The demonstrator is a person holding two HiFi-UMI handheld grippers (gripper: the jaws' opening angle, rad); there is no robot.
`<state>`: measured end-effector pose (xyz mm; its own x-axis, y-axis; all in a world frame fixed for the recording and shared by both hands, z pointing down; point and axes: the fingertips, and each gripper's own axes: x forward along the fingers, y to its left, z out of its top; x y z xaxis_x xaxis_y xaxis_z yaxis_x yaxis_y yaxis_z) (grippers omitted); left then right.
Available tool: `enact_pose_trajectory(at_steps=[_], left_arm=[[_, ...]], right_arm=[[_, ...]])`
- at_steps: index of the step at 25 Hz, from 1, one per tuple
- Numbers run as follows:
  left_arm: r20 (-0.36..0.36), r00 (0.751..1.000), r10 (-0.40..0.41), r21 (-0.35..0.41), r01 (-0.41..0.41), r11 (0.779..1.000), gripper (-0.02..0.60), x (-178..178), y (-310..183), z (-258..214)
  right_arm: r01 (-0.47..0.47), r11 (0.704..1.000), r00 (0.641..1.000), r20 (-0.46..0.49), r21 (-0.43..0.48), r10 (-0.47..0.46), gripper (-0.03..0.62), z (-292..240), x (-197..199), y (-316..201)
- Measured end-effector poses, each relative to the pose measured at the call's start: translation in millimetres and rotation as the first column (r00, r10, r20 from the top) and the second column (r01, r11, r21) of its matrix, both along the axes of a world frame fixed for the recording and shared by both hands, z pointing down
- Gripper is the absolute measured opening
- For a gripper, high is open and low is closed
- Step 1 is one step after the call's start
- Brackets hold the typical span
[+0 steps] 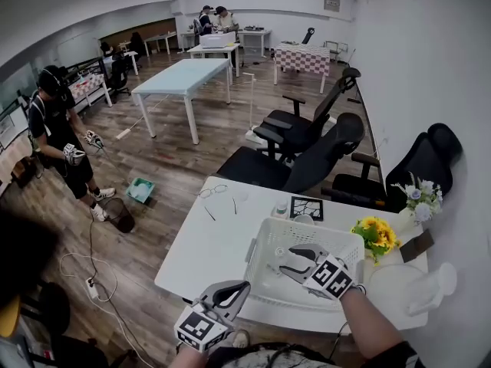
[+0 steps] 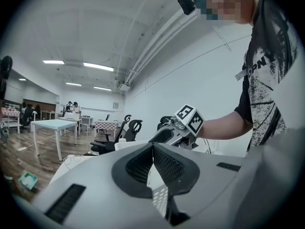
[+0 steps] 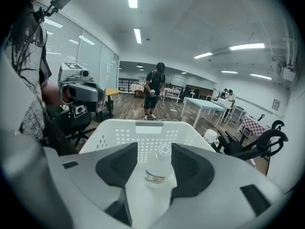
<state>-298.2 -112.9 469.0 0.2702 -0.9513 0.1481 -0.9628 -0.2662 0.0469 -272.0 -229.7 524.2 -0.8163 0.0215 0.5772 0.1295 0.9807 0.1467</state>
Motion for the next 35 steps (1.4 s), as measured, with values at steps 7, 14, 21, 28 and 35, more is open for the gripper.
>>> enact_pose_trajectory(at_steps=[7, 14, 21, 28, 35], left_arm=[[-0.028, 0.999, -0.017, -0.014, 0.017, 1.0, 0.011, -24, 4, 13], [-0.039, 0.999, -0.006, -0.025, 0.005, 1.0, 0.011, -39, -3, 21], [-0.034, 0.999, -0.001, -0.031, 0.0, 1.0, 0.011, -56, -8, 25], [-0.053, 0.998, 0.016, -0.044, -0.018, 0.999, 0.011, -58, -9, 32], [-0.07, 0.997, 0.025, -0.03, -0.027, 0.999, 0.011, -60, -8, 30]], right_arm=[[-0.043, 0.998, 0.998, -0.051, -0.039, 0.041, 0.219, 30, -32, -19], [-0.038, 0.999, 0.995, -0.098, -0.031, 0.035, 0.218, 54, -42, -23], [-0.056, 0.996, 0.998, -0.047, -0.069, 0.053, 0.184, 53, -49, -22], [-0.092, 0.99, 0.996, -0.012, -0.108, 0.091, 0.166, 52, -47, -25], [-0.097, 0.992, 0.995, -0.011, -0.085, 0.096, 0.164, 50, -48, -22]])
